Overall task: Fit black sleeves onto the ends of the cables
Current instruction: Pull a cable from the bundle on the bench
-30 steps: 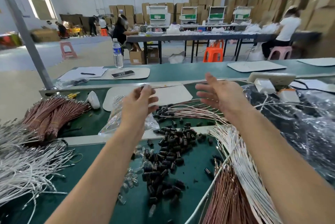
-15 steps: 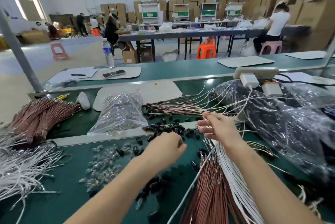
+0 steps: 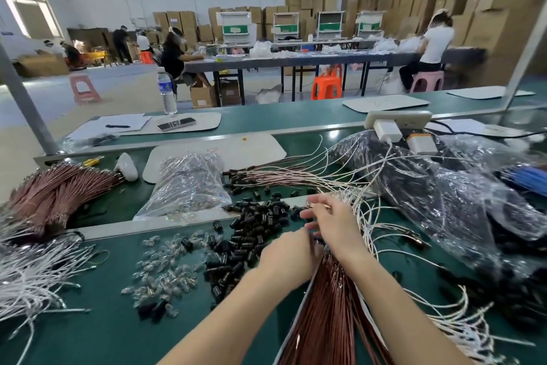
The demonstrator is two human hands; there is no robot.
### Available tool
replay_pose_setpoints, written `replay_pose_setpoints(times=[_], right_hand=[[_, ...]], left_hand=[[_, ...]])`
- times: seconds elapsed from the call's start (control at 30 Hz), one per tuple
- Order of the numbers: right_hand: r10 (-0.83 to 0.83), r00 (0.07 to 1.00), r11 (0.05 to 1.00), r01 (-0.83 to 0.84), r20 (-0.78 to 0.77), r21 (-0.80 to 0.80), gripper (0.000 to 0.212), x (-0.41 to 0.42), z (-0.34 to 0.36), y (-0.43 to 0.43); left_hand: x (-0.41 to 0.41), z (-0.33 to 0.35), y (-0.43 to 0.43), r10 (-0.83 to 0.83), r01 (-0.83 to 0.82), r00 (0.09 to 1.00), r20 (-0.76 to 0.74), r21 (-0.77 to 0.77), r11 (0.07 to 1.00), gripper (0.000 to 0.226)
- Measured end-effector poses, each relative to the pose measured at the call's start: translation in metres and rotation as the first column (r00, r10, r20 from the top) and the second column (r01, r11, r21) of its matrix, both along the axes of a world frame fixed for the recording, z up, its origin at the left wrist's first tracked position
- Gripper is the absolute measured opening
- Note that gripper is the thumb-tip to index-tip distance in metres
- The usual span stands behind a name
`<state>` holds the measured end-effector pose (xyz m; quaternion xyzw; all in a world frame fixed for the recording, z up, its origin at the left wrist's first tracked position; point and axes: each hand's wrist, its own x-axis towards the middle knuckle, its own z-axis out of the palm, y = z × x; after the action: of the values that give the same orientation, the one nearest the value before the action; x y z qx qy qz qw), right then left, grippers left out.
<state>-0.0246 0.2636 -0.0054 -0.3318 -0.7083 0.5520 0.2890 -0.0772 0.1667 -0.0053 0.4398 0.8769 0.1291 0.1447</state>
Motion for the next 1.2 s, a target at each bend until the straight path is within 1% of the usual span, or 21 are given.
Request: replay_pose_setpoints(times=[0.07, 0.13, 0.2, 0.27, 0.4, 0.5, 0.6, 0.63, 0.7, 0.73, 0.77, 0.8, 0.83, 0.87, 0.93, 1.0, 1.03, 1.1, 1.13, 1.2], right_hand=[[-0.006, 1.0, 1.0, 0.006, -0.002, -0.005, 0.023, 0.001, -0.002, -0.001], [-0.022, 0.999, 0.999, 0.021, -0.026, -0.043, 0.023, 0.002, -0.002, 0.0], [-0.035, 0.998, 0.996, 0.031, -0.049, -0.079, 0.024, 0.002, -0.003, -0.001], [-0.044, 0.998, 0.995, 0.04, -0.052, -0.088, 0.024, 0.003, -0.004, -0.002], [-0.074, 0.994, 0.991, 0.064, -0.08, -0.118, 0.025, 0.004, -0.003, -0.002], [-0.091, 0.991, 0.99, 0.08, -0.094, -0.118, 0.026, 0.006, -0.002, 0.0], [-0.104, 0.988, 0.99, 0.091, -0.117, -0.11, 0.025, 0.008, -0.002, 0.0], [-0.108, 0.986, 0.99, 0.095, -0.126, -0.106, 0.024, 0.009, -0.001, 0.0], [-0.118, 0.981, 0.99, 0.104, -0.154, -0.099, 0.023, 0.01, 0.001, 0.001], [-0.125, 0.978, 0.989, 0.11, -0.165, -0.095, 0.022, 0.01, 0.003, 0.001], [-0.126, 0.977, 0.99, 0.114, -0.17, -0.084, 0.021, 0.011, 0.004, 0.0], [-0.119, 0.978, 0.992, 0.109, -0.171, -0.063, 0.02, 0.011, 0.005, -0.001], [-0.099, 0.981, 0.995, 0.095, -0.167, -0.032, 0.019, 0.011, 0.007, -0.004], [-0.07, 0.985, 0.997, 0.073, -0.156, 0.009, 0.019, 0.011, 0.008, -0.007], [0.0, 0.993, 0.995, 0.011, -0.116, 0.094, 0.016, 0.01, 0.012, -0.015], [0.08, 0.995, 0.984, -0.069, -0.061, 0.162, 0.014, 0.007, 0.014, -0.025], [0.118, 0.993, 0.973, -0.113, -0.011, 0.201, 0.014, 0.006, 0.013, -0.03], [0.183, 0.97, 0.928, -0.225, 0.161, 0.299, 0.017, 0.001, 0.01, -0.039], [0.202, 0.943, 0.896, -0.287, 0.263, 0.339, 0.019, -0.002, 0.007, -0.044], [0.212, 0.879, 0.841, -0.387, 0.428, 0.377, 0.025, -0.01, 0.0, -0.053]], left_hand=[[0.009, 0.003, -0.007, -0.03, 0.037, 0.995, -0.099, 0.072, 0.997, 0.036], [0.019, 0.007, -0.01, -0.063, 0.082, 0.982, -0.178, 0.104, 0.991, 0.033], [0.028, 0.011, -0.01, -0.103, 0.114, 0.97, -0.218, 0.039, 0.993, 0.029], [0.033, 0.014, -0.009, -0.14, 0.132, 0.964, -0.227, -0.051, 0.99, 0.033], [0.038, 0.018, -0.005, -0.146, 0.125, 0.965, -0.217, -0.11, 0.986, 0.026], [0.042, 0.018, -0.002, -0.122, 0.105, 0.984, -0.132, -0.13, 0.986, 0.025], [0.038, 0.02, 0.0, -0.062, 0.061, 0.998, -0.001, -0.09, 0.994, 0.017], [0.033, 0.02, -0.001, -0.042, 0.045, 0.998, 0.047, -0.062, 0.997, 0.021], [0.02, 0.02, -0.003, -0.037, 0.035, 0.988, 0.149, 0.016, 0.999, 0.034], [0.014, 0.023, -0.007, -0.036, 0.02, 0.973, 0.228, 0.07, 0.997, 0.036], [0.008, 0.027, -0.012, -0.028, -0.02, 0.947, 0.321, 0.145, 0.989, 0.035], [0.001, 0.033, -0.017, -0.011, -0.098, 0.908, 0.418, 0.239, 0.966, 0.034], [-0.008, 0.038, -0.024, 0.011, -0.214, 0.858, 0.514, 0.337, 0.917, 0.034], [-0.017, 0.043, -0.032, 0.026, -0.354, 0.79, 0.612, 0.422, 0.834, 0.031], [-0.04, 0.051, -0.054, -0.021, -0.616, 0.627, 0.778, 0.512, 0.599, 0.024], [-0.062, 0.052, -0.084, -0.142, -0.79, 0.481, 0.865, 0.498, 0.359, 0.018], [-0.071, 0.048, -0.099, -0.192, -0.842, 0.436, 0.879, 0.474, 0.259, 0.015], [-0.081, 0.036, -0.126, -0.249, -0.897, 0.392, 0.886, 0.428, 0.111, 0.012], [-0.084, 0.027, -0.137, -0.273, -0.912, 0.377, 0.885, 0.406, 0.058, 0.01], [-0.085, 0.008, -0.156, -0.331, -0.931, 0.348, 0.877, 0.365, -0.012, 0.008]])
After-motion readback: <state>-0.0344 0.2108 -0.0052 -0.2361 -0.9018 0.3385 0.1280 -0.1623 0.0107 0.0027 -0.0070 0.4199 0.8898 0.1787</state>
